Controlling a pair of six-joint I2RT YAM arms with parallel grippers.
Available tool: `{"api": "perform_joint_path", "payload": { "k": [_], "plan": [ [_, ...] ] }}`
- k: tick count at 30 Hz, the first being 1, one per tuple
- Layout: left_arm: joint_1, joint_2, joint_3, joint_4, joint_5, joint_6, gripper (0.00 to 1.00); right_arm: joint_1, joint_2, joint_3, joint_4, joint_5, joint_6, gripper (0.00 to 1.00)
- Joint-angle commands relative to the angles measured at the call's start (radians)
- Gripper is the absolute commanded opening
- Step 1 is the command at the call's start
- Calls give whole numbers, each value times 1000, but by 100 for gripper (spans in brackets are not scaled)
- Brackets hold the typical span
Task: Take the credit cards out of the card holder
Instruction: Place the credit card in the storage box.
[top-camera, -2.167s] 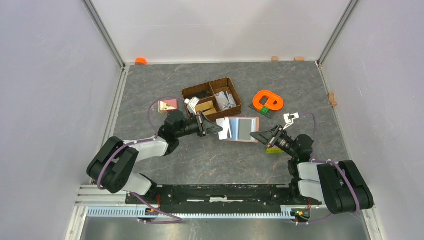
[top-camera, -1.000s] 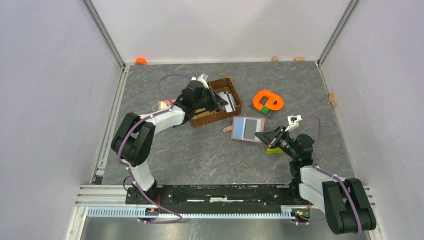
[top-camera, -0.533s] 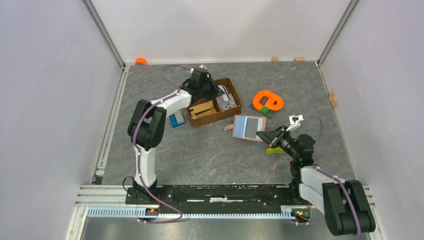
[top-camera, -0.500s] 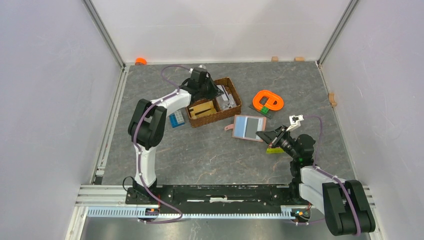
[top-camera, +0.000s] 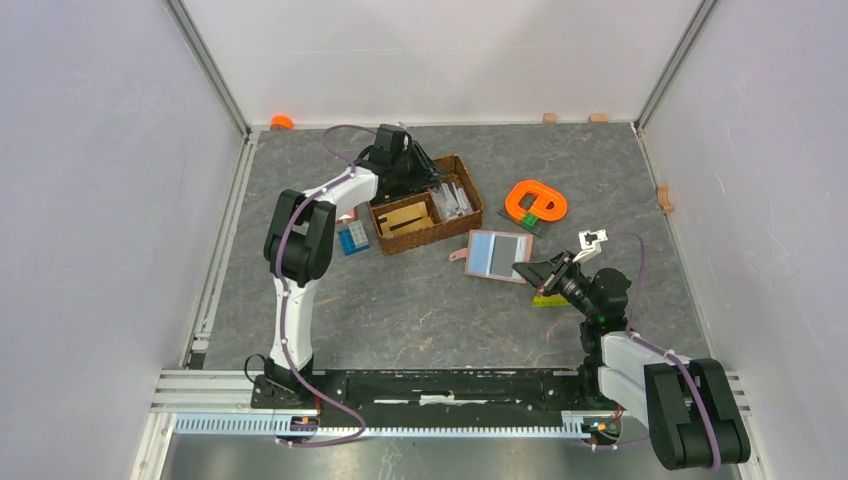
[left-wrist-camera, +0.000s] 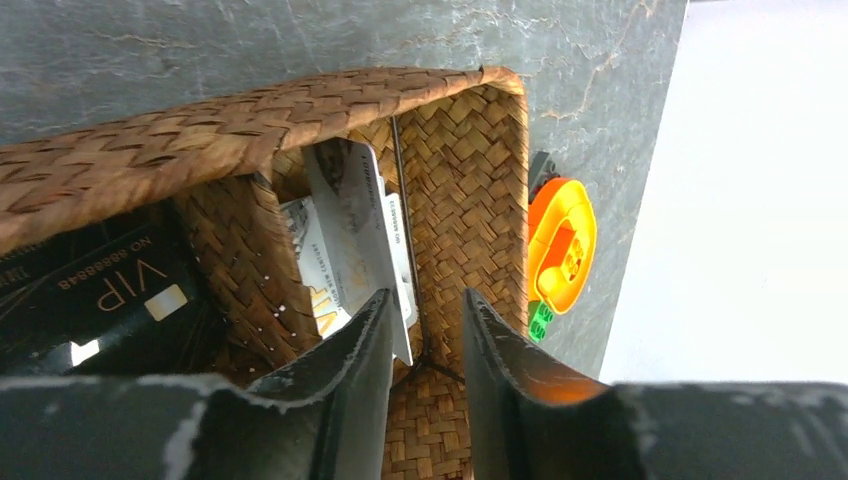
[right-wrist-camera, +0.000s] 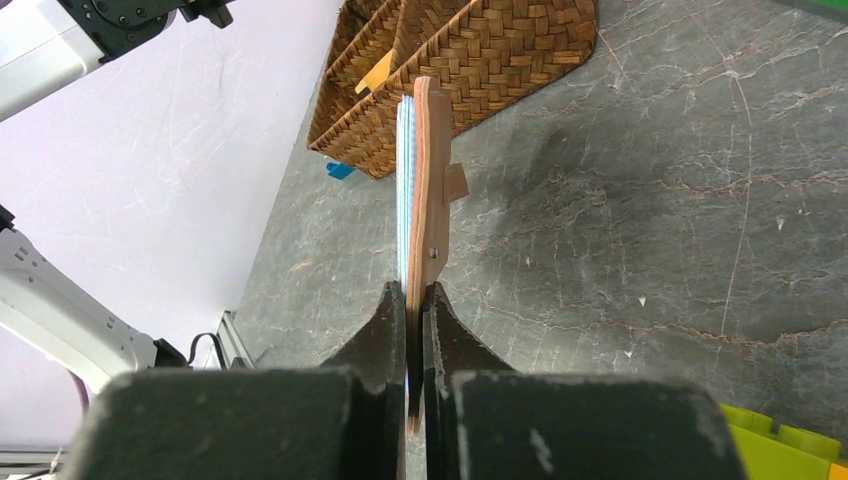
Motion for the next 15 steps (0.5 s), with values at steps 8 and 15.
{"api": "perform_joint_path", "payload": {
  "k": [8,15],
  "plan": [
    [-1,-272,-205,120,80,-12,67,-5,16,-5,91,-25,13,0],
    [-70,-567,-484,193,4,11,97,-5,19,-5,128,-47,22,0]
  ]
}}
